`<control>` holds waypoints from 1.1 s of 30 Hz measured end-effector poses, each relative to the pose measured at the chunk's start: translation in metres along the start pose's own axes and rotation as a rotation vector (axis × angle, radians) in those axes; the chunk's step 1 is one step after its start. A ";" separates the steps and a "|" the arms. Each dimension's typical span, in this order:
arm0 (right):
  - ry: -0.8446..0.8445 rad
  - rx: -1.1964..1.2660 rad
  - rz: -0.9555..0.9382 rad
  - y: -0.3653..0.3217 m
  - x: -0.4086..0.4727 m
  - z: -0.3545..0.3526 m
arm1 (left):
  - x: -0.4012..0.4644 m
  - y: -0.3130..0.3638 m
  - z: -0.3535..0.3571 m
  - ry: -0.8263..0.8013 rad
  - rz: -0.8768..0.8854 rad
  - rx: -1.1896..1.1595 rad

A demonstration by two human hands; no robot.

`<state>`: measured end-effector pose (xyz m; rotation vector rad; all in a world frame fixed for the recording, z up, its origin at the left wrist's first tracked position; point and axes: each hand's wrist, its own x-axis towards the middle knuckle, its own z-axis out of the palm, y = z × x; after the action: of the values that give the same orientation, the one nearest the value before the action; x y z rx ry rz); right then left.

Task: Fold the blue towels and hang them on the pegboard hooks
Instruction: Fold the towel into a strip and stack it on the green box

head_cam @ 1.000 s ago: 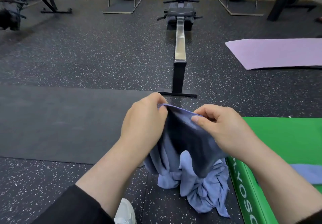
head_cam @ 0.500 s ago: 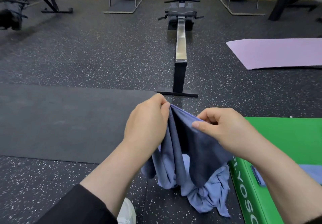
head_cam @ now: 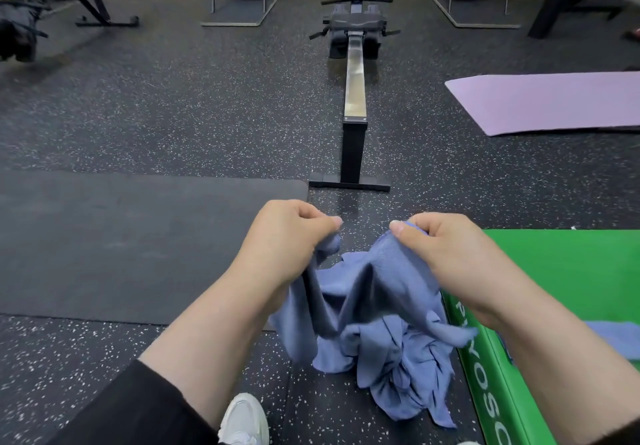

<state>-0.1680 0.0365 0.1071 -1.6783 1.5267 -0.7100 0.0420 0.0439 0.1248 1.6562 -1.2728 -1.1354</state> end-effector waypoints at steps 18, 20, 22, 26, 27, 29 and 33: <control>-0.156 0.598 0.223 -0.013 -0.006 0.017 | -0.013 0.006 0.021 0.157 0.236 -0.104; -0.239 0.748 0.222 -0.018 -0.009 0.021 | -0.020 0.008 0.028 0.109 0.272 -0.069; -0.298 0.921 0.230 -0.022 -0.010 0.023 | -0.022 0.007 0.033 0.086 0.313 0.000; -0.256 1.037 0.261 -0.023 -0.008 0.022 | -0.020 0.002 0.037 0.018 0.327 0.143; -0.247 1.030 0.267 -0.024 -0.008 0.022 | -0.021 0.001 0.038 0.017 0.317 0.156; -0.241 1.021 0.285 -0.023 -0.009 0.021 | -0.022 0.001 0.040 0.043 0.308 0.170; -0.194 1.069 0.315 -0.022 -0.008 0.021 | -0.022 0.000 0.040 0.098 0.412 0.220</control>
<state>-0.1396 0.0481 0.1144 -0.6588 0.9345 -0.9203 0.0021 0.0633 0.1161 1.4853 -1.6264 -0.6782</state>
